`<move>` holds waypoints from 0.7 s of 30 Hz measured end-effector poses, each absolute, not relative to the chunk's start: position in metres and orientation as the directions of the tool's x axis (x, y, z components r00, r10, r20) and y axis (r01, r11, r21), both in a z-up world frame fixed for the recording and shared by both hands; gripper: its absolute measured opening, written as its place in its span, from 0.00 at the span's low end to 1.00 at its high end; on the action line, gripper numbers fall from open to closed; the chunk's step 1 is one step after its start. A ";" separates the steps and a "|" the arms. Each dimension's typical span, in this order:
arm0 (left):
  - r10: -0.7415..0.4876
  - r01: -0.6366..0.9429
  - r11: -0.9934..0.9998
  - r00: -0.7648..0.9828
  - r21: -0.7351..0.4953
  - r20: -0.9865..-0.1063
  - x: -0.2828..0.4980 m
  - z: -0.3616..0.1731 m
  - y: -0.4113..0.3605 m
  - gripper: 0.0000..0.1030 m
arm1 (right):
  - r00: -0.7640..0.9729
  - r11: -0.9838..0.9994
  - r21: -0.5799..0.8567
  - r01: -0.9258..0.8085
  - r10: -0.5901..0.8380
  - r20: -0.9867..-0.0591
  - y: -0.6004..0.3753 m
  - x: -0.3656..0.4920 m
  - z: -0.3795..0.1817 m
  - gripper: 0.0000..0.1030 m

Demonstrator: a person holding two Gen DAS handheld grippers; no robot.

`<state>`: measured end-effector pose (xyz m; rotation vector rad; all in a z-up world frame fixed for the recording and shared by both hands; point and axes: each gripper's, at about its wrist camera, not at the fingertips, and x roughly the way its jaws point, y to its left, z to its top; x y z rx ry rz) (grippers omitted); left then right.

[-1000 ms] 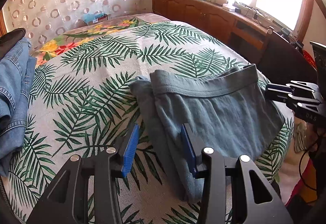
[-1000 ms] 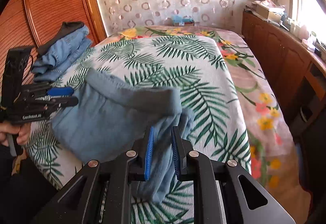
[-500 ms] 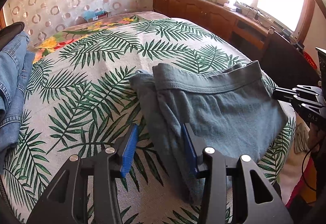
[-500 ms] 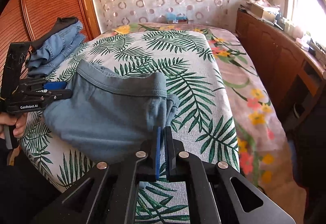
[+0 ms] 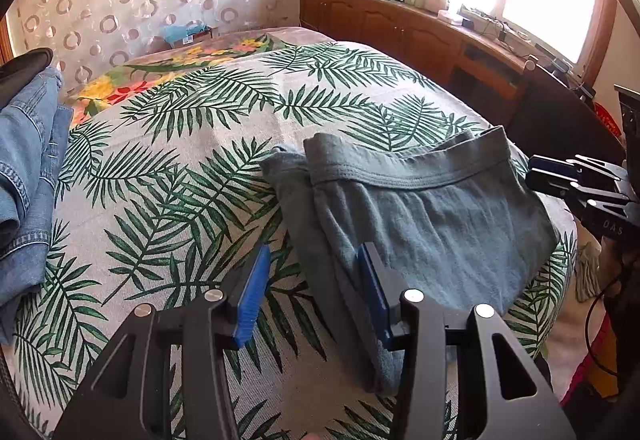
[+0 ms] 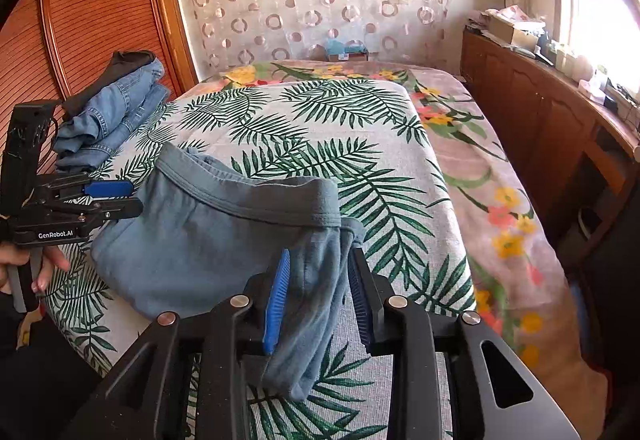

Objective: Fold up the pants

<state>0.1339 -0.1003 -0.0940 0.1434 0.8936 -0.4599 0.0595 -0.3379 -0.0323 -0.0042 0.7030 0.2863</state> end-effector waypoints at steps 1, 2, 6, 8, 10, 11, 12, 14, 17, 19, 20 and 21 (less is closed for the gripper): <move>-0.326 0.444 0.893 0.537 -0.068 -0.778 0.134 -0.094 -0.100 0.45 | 0.725 0.961 0.090 -0.261 0.257 -0.639 -0.337 0.059 -0.033 0.31; -0.327 0.445 0.893 0.536 -0.069 -0.778 0.134 -0.094 -0.100 0.45 | 0.724 0.961 0.089 -0.261 0.256 -0.640 -0.337 0.060 -0.033 0.31; -0.328 0.446 0.892 0.534 -0.070 -0.779 0.134 -0.093 -0.100 0.45 | 0.720 0.960 0.096 -0.264 0.263 -0.642 -0.339 0.061 -0.034 0.32; -0.333 0.450 0.890 0.538 -0.070 -0.774 0.133 -0.091 -0.101 0.45 | 0.719 0.959 0.099 -0.265 0.265 -0.642 -0.338 0.062 -0.035 0.32; -0.341 0.453 0.889 0.543 -0.074 -0.767 0.132 -0.088 -0.101 0.45 | 0.718 0.959 0.101 -0.265 0.266 -0.643 -0.339 0.062 -0.035 0.32; -0.345 0.452 0.889 0.549 -0.077 -0.761 0.131 -0.086 -0.100 0.45 | 0.717 0.959 0.103 -0.265 0.267 -0.644 -0.338 0.062 -0.035 0.32; -0.348 0.453 0.888 0.553 -0.078 -0.757 0.130 -0.084 -0.100 0.45 | 0.716 0.959 0.105 -0.264 0.268 -0.645 -0.338 0.062 -0.035 0.32; -0.351 0.454 0.888 0.561 -0.075 -0.750 0.129 -0.081 -0.101 0.45 | 0.715 0.959 0.106 -0.263 0.268 -0.645 -0.339 0.063 -0.036 0.32; -0.337 0.453 0.889 0.558 -0.062 -0.758 0.129 -0.081 -0.103 0.45 | 0.716 0.958 0.110 -0.264 0.271 -0.644 -0.339 0.064 -0.035 0.32; -0.327 0.456 0.889 0.562 -0.046 -0.759 0.129 -0.081 -0.105 0.45 | 0.718 0.959 0.109 -0.262 0.269 -0.642 -0.339 0.063 -0.034 0.32; -0.326 0.457 0.888 0.559 -0.044 -0.762 0.129 -0.082 -0.107 0.45 | 0.718 0.959 0.110 -0.260 0.268 -0.643 -0.339 0.063 -0.034 0.32; -0.329 0.462 0.886 0.555 -0.046 -0.764 0.129 -0.082 -0.108 0.45 | 0.718 0.960 0.109 -0.259 0.267 -0.642 -0.339 0.063 -0.034 0.32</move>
